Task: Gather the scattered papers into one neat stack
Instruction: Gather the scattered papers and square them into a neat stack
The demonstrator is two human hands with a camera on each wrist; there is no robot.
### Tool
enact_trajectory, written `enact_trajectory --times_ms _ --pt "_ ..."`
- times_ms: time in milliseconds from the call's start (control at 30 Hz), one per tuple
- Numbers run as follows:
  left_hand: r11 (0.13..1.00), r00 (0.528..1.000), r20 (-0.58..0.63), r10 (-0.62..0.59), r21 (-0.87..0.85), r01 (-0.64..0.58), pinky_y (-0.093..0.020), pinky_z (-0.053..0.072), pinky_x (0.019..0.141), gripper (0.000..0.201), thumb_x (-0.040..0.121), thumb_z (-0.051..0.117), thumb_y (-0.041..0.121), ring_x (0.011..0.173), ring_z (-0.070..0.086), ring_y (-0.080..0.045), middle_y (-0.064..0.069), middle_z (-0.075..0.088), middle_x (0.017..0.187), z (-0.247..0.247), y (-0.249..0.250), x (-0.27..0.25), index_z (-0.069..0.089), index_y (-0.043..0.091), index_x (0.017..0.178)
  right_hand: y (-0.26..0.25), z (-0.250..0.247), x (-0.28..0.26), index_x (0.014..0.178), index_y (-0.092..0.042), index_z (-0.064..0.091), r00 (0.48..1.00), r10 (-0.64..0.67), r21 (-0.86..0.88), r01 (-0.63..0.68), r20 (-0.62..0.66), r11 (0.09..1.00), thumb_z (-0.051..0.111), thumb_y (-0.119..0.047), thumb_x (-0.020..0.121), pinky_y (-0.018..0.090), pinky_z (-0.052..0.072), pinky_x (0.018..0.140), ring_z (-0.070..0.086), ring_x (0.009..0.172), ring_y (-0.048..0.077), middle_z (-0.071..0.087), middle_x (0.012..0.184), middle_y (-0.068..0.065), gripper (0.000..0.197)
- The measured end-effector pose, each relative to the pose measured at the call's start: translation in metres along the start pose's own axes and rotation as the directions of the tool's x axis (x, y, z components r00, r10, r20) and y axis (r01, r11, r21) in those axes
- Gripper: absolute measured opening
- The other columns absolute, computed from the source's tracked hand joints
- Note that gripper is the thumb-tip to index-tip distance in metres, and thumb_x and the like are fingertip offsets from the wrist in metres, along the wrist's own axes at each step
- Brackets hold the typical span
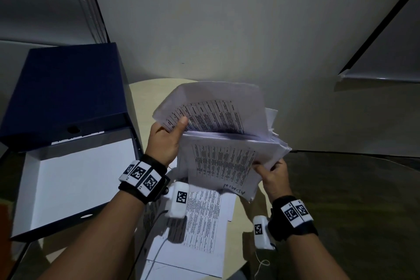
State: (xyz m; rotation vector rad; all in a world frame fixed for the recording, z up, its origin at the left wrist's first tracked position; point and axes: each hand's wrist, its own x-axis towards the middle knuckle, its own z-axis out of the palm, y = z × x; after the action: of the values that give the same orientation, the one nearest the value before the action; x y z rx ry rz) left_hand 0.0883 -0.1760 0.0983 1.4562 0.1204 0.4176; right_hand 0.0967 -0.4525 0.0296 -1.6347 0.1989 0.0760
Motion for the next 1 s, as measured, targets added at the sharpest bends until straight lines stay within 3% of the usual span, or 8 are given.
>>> enact_trajectory --times_ms 100,233,367,533,667,733,900,1000 --pt "0.997 0.996 0.043 0.077 0.028 -0.078 -0.029 0.053 0.091 0.04 0.084 0.065 -0.009 0.106 0.068 -0.017 -0.006 0.072 0.112 -0.003 0.001 0.004 0.063 0.01 0.119 0.004 -0.001 0.0 0.111 -0.013 0.059 0.998 0.021 -0.062 -0.017 0.065 0.998 0.073 0.006 0.082 0.051 0.056 0.092 0.067 0.107 0.03 0.07 0.11 0.014 0.037" --pt "1.0 0.999 0.041 0.013 0.015 -0.014 -0.028 0.056 0.079 0.044 0.072 0.065 -0.024 0.088 0.07 -0.009 -0.003 0.072 0.096 -0.005 -0.004 0.006 0.064 0.004 0.105 0.006 0.003 0.001 0.124 -0.01 0.055 0.992 0.001 -0.162 0.019 0.125 0.987 0.075 0.001 0.082 0.039 0.055 0.094 0.067 0.109 0.018 0.07 0.116 0.007 0.049" --pt "0.999 0.998 0.044 -0.033 -0.001 0.033 -0.019 0.053 0.076 0.033 0.086 0.056 -0.014 0.085 0.069 -0.003 0.014 0.075 0.084 0.0 -0.006 0.003 0.067 0.015 0.095 0.004 0.003 0.007 0.119 -0.012 0.058 0.998 -0.02 -0.226 0.033 0.063 0.973 0.071 -0.011 0.089 0.043 0.058 0.088 0.069 0.103 0.021 0.071 0.109 0.005 0.033" --pt "0.997 0.997 0.018 -0.073 0.008 0.072 -0.017 0.053 0.075 0.015 0.093 0.058 0.004 0.086 0.07 -0.001 0.015 0.076 0.085 -0.004 -0.012 0.003 0.067 0.017 0.094 0.002 0.0 0.003 0.118 -0.016 0.053 0.999 -0.007 -0.197 0.013 0.035 0.98 0.066 0.006 0.086 0.046 0.056 0.093 0.065 0.107 0.021 0.068 0.111 0.003 0.04" --pt "0.997 0.995 0.084 -0.06 -0.05 0.064 -0.039 0.056 0.087 0.058 0.069 0.065 -0.026 0.108 0.066 -0.028 -0.018 0.069 0.114 -0.009 -0.02 0.01 0.059 0.001 0.12 0.004 0.001 -0.001 0.12 -0.02 0.048 0.997 0.048 -0.103 -0.041 0.067 0.994 0.07 0.01 0.081 0.049 0.053 0.095 0.063 0.112 0.024 0.066 0.117 0.008 0.054" --pt "0.992 0.988 0.112 -0.106 -0.056 0.112 -0.037 0.058 0.081 0.059 0.068 0.062 -0.03 0.102 0.069 -0.024 -0.012 0.073 0.106 -0.007 -0.022 0.01 0.059 -0.002 0.12 0.006 0.002 0.001 0.131 -0.014 0.042 0.997 0.055 -0.069 -0.051 0.051 0.996 0.07 0.011 0.08 0.052 0.052 0.096 0.062 0.115 0.027 0.064 0.121 0.01 0.063" --pt "0.938 0.952 0.131 -0.275 -0.182 0.296 -0.034 0.052 0.088 0.035 0.081 0.058 0.013 0.101 0.067 -0.02 -0.001 0.074 0.104 -0.002 -0.029 0.0 0.064 0.01 0.115 0.01 0.007 0.007 0.137 -0.006 0.043 0.995 0.083 -0.075 -0.078 0.063 0.994 0.072 0.009 0.079 0.05 0.052 0.099 0.065 0.114 0.025 0.069 0.119 0.011 0.067" --pt "0.962 0.962 0.208 -0.175 -0.174 0.213 -0.025 0.049 0.087 0.037 0.079 0.067 0.032 0.096 0.067 -0.008 0.006 0.073 0.097 0.0 -0.023 -0.005 0.063 0.011 0.109 0.012 0.009 0.009 0.129 -0.002 0.052 0.992 0.117 -0.084 -0.113 0.046 0.99 0.072 0.005 0.081 0.049 0.053 0.097 0.066 0.112 0.029 0.07 0.115 0.012 0.052"
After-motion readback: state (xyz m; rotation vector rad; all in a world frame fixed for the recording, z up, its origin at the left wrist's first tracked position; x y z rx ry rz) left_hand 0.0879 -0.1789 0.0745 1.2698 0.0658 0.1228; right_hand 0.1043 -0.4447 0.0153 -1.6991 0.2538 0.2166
